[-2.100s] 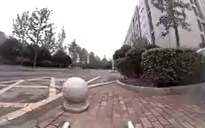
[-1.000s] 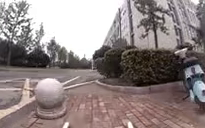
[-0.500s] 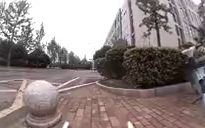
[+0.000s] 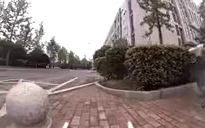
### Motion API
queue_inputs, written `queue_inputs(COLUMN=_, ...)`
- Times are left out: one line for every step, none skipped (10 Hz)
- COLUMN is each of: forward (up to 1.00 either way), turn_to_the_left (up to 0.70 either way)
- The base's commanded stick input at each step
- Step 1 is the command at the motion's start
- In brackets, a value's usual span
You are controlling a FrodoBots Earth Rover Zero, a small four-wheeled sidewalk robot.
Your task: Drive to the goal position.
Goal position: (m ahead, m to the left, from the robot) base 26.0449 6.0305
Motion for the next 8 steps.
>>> queue_inputs(forward=0.45, turn_to_the_left=0.27)
queue_inputs(forward=0.45, turn_to_the_left=0.27)
queue_inputs(forward=0.45, turn_to_the_left=0.27)
queue_inputs(forward=0.45, turn_to_the_left=0.27)
queue_inputs(forward=0.4, turn_to_the_left=0.47)
queue_inputs(forward=0.28, turn_to_the_left=0.76)
queue_inputs(forward=0.1, turn_to_the_left=0.56)
queue_inputs(forward=0.0, turn_to_the_left=0.45)
